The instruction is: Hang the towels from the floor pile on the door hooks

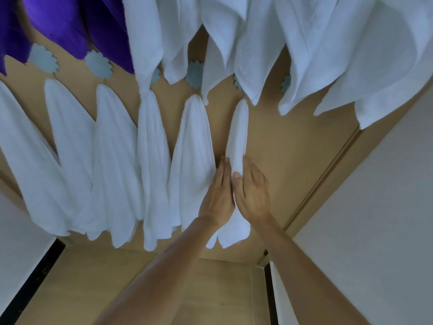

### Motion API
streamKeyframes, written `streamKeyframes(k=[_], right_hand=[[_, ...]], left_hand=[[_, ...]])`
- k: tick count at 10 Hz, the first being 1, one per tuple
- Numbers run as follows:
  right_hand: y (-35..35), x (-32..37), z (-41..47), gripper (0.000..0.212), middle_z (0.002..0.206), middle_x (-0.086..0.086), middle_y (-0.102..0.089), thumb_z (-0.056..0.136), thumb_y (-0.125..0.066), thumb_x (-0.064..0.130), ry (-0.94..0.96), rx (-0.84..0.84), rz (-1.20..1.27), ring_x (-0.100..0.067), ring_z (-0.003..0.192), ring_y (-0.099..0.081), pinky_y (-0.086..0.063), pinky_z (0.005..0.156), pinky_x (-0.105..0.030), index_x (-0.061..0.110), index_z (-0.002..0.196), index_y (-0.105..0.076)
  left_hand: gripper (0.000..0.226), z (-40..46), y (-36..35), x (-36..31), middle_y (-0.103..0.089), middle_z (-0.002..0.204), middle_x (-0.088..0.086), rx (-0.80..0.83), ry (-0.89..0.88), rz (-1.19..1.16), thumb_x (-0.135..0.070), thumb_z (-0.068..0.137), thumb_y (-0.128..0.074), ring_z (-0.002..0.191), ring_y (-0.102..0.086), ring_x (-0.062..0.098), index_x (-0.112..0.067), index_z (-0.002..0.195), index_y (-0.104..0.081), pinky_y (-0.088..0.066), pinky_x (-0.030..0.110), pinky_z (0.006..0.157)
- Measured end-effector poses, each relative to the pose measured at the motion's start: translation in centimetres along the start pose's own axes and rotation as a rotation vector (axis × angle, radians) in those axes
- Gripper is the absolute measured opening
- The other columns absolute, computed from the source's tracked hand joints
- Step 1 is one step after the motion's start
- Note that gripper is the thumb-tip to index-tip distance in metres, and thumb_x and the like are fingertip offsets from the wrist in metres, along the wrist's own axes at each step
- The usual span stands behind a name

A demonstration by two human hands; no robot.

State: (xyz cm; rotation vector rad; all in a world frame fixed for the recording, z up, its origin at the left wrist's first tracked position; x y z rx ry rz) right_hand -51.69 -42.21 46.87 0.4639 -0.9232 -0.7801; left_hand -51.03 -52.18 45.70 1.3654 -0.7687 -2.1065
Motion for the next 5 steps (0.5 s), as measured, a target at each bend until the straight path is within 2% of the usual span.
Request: streamKeyframes(k=[2, 3, 4, 5], right_hand=[[-3.3, -3.2, -3.8, 0.057, 0.150, 0.012, -0.035, 0.097, -0.019, 0.054, -0.170, 0.266, 0.275, -0.003, 0.136, -0.033, -0.031, 0.113, -0.033, 0.030, 0.149, -0.019], [-5.1, -4.8, -6.7, 0.063, 0.138, 0.011, -0.047, 0.092, -0.018, 0.061, -0.270, 0.356, 0.264, -0.007, 0.125, -0.045, -0.038, 0.105, -0.028, 0.031, 0.146, -0.026], [-6.3, -6.2, -9.7, 0.055, 0.132, 0.011, -0.052, 0.096, -0.020, 0.056, -0.327, 0.466, 0.236, -0.005, 0.117, -0.050, -0.041, 0.099, -0.026, 0.031, 0.144, -0.032], [-7.4, -8.0, -13.2, 0.070, 0.138, 0.010, -0.046, 0.086, -0.014, 0.065, -0.405, 0.660, 0.067, -0.012, 0.126, -0.044, -0.038, 0.104, -0.036, 0.028, 0.142, -0.033]], left_hand=[[0.061, -2.4, -2.6, 1.2, 0.009, 0.160, -0.010, 0.099, 0.144, -0.159, -0.027, 0.104, -0.026, 0.146, 0.001, 0.001, -0.018, 0.151, 0.011, -0.010, 0.024, 0.120], [0.067, -3.9, -5.0, 3.7, 0.007, 0.161, -0.010, 0.167, 0.211, -0.088, -0.025, 0.103, -0.033, 0.147, -0.004, 0.004, -0.019, 0.153, 0.011, -0.017, 0.028, 0.120], [0.082, -6.2, -6.9, 5.7, 0.017, 0.159, -0.004, 0.324, 0.311, 0.069, -0.012, 0.098, -0.045, 0.148, 0.005, 0.010, -0.012, 0.150, 0.018, -0.014, 0.026, 0.120], [0.079, -8.8, -6.9, 5.7, 0.015, 0.160, 0.003, 0.536, 0.513, 0.149, 0.002, 0.095, -0.038, 0.149, 0.003, 0.017, -0.007, 0.150, 0.017, -0.017, 0.027, 0.117]])
Point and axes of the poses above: each hand's wrist, its own z-axis towards the middle knuckle, its own y-axis out of the back of the hand, x = y × z, the point moved 1 cm from there along z, towards the middle knuckle
